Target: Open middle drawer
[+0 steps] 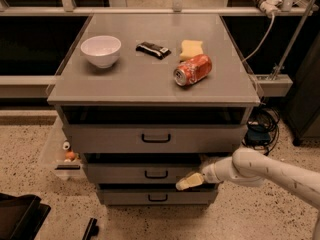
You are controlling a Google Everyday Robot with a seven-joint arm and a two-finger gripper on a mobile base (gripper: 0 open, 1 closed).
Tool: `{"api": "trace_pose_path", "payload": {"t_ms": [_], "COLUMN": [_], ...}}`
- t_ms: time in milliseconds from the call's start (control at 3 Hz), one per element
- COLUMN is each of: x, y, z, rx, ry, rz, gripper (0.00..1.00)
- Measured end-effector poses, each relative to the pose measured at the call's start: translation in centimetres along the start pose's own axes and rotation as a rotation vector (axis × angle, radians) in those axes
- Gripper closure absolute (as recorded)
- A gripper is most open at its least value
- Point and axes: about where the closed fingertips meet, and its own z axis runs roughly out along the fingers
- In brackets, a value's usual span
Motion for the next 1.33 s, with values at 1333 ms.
{"api": "trace_pose_path", "payload": {"t_ms": [1333], "x": [4.3], "y": [3.8], "z": [-8.5], "rx": [-0.109], "ry": [0.192], "rz": [0.228], "gripper": [0.0]}}
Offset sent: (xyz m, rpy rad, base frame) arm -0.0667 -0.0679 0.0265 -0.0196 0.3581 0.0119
